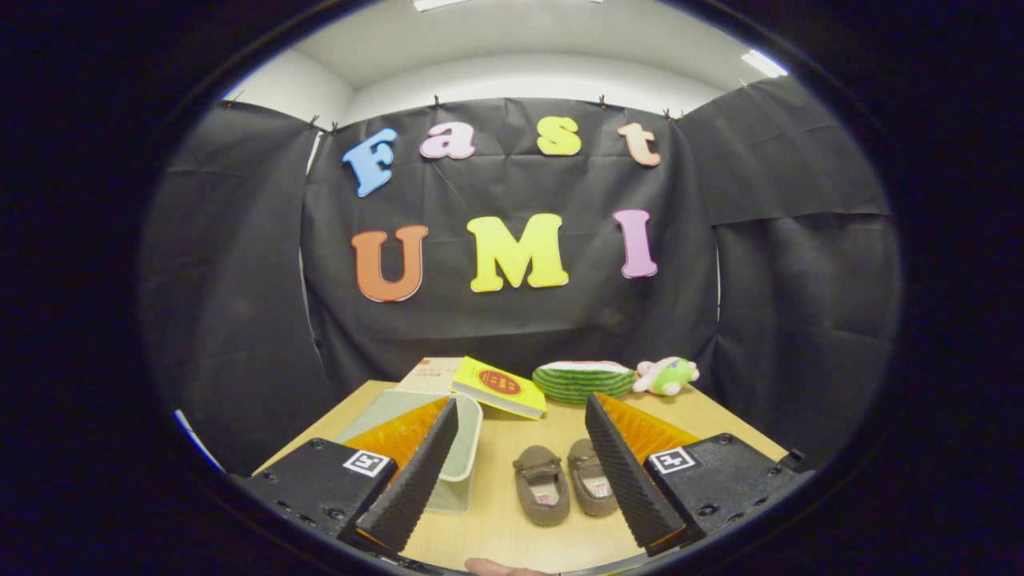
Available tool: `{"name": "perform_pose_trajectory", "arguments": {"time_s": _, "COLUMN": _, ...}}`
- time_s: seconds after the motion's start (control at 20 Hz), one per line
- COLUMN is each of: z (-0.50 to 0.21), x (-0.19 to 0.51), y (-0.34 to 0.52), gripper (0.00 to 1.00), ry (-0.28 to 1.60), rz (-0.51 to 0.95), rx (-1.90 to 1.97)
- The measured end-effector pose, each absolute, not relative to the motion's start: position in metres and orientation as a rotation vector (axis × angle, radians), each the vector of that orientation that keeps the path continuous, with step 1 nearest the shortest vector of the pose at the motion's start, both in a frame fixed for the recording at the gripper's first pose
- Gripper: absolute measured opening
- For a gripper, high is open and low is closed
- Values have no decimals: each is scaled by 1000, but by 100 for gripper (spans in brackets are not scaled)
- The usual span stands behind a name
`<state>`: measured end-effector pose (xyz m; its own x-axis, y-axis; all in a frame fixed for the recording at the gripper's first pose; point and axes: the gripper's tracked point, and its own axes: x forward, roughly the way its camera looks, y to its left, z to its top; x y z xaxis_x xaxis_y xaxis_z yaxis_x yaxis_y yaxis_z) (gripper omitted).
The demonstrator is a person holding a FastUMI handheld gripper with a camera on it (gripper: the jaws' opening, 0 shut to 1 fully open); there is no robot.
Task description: Open the storage box then place both shoes into the box .Put the left shoe in first, then the right shoe, with the right side of both shoes facing outward in a uniform manner.
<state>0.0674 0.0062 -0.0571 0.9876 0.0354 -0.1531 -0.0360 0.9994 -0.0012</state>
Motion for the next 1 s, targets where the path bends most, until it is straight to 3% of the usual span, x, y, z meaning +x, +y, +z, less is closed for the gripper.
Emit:
{"name": "perform_pose_trajectory", "arguments": {"time_s": 0.15, "z": -84, "x": 97, "y": 31, "gripper": 100, "ry": 241, "rz": 155, "rx": 80}}
{"name": "perform_pose_trajectory", "arguments": {"time_s": 0.45, "z": -128, "x": 175, "y": 17, "gripper": 100, "ry": 400, "rz": 145, "rx": 81}}
{"name": "perform_pose_trajectory", "arguments": {"time_s": 1.0, "z": -200, "x": 262, "y": 54, "gripper": 100, "ry": 762, "rz": 495, "rx": 557}}
